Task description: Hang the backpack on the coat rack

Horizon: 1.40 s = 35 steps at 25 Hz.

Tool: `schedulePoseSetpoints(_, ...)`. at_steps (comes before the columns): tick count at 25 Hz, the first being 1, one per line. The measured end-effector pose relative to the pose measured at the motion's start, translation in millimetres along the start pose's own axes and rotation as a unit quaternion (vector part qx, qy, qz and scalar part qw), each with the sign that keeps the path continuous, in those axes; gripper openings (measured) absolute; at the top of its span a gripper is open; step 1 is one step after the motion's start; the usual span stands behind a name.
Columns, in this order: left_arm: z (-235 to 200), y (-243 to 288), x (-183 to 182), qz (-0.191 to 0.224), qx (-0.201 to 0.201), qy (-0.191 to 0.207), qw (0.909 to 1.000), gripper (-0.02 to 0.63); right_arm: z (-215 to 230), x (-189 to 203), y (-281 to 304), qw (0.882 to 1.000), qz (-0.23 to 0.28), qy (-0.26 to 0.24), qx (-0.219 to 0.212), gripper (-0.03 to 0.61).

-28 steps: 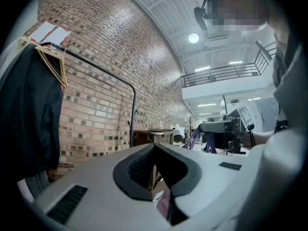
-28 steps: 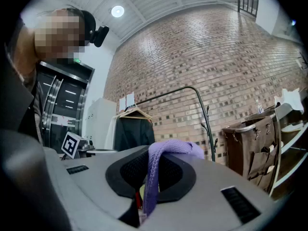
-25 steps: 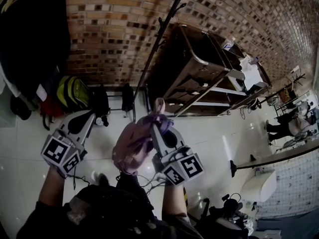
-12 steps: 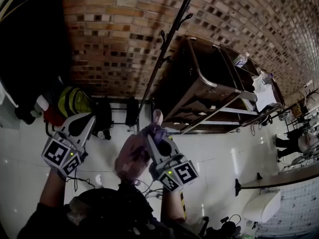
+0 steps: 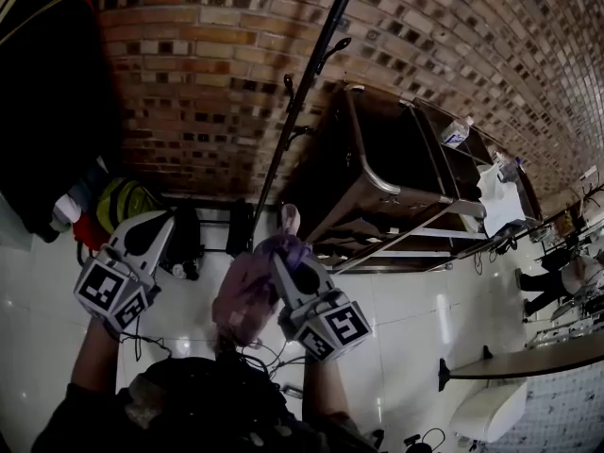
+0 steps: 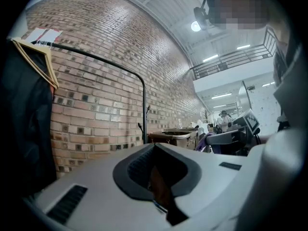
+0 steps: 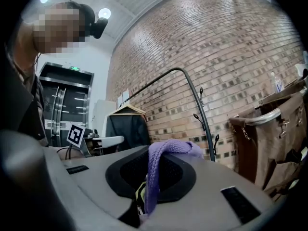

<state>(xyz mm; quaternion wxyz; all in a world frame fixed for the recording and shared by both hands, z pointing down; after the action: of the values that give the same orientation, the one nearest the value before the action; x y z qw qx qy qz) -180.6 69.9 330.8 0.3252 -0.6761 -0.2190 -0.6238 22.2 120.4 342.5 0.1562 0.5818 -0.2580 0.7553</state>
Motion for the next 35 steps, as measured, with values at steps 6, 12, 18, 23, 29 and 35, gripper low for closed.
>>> schedulePoseSetpoints(6,10,48,15,-0.002,-0.006,0.002,1.0,0.036,43,4,13,0.999,-0.015,0.012,-0.03,0.051)
schedulePoseSetpoints(12,20,85,22,-0.001,-0.01,0.003,1.0,0.036,83,6,26,0.998,-0.028,0.016,-0.051,0.051)
schedulePoseSetpoints(18,17,114,36,-0.02,-0.001,-0.001,0.9998,0.037,113,3,42,0.998,-0.029,0.011,-0.052,0.051)
schedulePoseSetpoints(23,4,144,48,-0.018,0.018,-0.003,0.9997,0.036,141,8,62,0.999,-0.029,0.009,-0.034,0.052)
schedulePoseSetpoints(29,-26,193,65,-0.007,0.04,-0.015,0.9991,0.036,184,16,96,0.999,-0.036,0.004,-0.011,0.051)
schedulePoseSetpoints(35,-69,248,84,-0.015,0.055,-0.032,0.9979,0.035,226,24,141,0.999,-0.047,0.005,0.005,0.052)
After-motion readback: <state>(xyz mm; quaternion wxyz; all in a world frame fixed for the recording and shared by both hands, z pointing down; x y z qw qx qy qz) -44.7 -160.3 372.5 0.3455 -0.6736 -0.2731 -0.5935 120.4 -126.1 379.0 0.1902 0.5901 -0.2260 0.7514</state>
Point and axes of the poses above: the fingertips, and each gripper's own axes: y forward along the fingers, z to its right, x out of its underside, the point moved 3 cm from there along -y, backward along the fingers, and after that the axes turned 12 degrees about z, right-handed, at the moved point
